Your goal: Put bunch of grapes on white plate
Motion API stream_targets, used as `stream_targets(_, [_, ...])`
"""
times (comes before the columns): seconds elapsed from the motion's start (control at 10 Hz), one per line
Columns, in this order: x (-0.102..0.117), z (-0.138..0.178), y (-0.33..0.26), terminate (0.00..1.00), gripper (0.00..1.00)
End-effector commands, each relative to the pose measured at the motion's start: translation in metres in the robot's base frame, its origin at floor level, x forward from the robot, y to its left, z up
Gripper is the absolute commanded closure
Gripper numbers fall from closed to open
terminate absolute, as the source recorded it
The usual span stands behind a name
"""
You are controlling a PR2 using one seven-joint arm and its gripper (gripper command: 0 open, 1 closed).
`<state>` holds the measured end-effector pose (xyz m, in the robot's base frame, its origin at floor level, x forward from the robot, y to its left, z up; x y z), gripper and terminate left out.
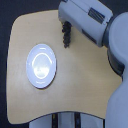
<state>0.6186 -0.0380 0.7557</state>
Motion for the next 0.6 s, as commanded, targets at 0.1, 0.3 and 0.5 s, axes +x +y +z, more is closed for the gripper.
stream_targets(0.1, [-0.009, 0.131, 0.002, 0.0, 1.0])
stream_targets(0.3, [-0.021, 0.145, 0.008, 0.0, 1.0])
stream_targets(0.5, [-0.042, 0.148, 0.03, 0.0, 1.0])
